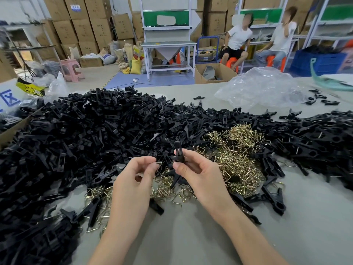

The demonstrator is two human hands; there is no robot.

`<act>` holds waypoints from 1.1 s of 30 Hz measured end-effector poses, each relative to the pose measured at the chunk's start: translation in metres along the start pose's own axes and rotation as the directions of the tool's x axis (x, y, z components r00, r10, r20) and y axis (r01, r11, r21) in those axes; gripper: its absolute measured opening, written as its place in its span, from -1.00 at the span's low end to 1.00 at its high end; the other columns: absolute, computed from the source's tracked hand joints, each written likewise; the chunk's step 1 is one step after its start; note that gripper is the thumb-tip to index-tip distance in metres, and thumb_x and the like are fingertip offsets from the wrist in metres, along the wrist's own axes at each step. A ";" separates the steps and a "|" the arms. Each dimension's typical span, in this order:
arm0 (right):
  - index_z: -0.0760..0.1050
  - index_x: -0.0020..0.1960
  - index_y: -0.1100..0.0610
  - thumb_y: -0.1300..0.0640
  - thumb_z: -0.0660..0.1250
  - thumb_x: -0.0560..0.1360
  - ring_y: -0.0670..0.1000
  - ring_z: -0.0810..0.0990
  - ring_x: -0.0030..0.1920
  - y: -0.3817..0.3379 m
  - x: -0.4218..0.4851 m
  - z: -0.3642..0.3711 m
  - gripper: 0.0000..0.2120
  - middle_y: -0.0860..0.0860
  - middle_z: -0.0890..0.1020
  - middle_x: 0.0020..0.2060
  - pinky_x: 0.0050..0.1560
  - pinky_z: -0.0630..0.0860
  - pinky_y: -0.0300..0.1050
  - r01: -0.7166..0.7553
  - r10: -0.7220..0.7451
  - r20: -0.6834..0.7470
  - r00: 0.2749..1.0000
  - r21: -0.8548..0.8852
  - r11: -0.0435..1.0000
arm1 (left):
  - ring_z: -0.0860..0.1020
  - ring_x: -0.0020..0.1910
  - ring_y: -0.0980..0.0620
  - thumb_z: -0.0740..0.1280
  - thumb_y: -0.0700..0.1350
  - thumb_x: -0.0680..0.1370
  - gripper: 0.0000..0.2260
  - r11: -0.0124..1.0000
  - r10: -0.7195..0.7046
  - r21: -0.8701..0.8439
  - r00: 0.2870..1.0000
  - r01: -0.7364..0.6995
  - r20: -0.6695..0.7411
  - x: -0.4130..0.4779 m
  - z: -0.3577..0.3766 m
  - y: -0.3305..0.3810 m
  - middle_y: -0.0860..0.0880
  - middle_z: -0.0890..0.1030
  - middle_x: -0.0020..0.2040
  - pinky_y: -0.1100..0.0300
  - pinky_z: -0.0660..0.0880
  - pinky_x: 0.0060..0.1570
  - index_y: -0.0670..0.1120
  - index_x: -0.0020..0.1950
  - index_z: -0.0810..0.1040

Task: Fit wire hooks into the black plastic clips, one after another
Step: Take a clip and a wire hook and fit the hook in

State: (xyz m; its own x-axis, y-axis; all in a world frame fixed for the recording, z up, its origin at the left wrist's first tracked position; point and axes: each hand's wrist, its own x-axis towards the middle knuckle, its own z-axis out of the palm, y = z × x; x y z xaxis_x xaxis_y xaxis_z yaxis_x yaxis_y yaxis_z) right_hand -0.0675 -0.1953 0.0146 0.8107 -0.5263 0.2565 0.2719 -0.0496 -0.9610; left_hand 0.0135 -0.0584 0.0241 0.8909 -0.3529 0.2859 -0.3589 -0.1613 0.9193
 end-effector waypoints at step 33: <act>0.48 0.00 -0.25 0.18 0.51 0.49 -0.14 0.57 -0.01 0.007 -0.007 0.007 -0.64 -0.24 0.55 -0.02 -0.04 0.45 -0.42 0.168 -0.166 0.047 0.985 -0.486 0.858 | 0.64 -0.23 0.12 0.42 -0.12 0.53 -0.94 0.847 -0.370 -0.366 0.922 0.385 0.114 0.004 0.007 -0.009 -0.04 0.73 -0.12 0.09 0.59 -0.07 -0.08 -0.07 0.69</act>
State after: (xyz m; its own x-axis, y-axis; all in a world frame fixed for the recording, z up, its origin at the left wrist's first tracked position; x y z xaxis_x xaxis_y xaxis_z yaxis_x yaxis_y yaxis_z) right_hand -0.0675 -0.1860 0.0065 0.7775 -0.4705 0.4172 0.1173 -0.5433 -0.8313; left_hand 0.0181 -0.0645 0.0146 0.9224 -0.3710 -0.1075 0.1410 0.0644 0.9879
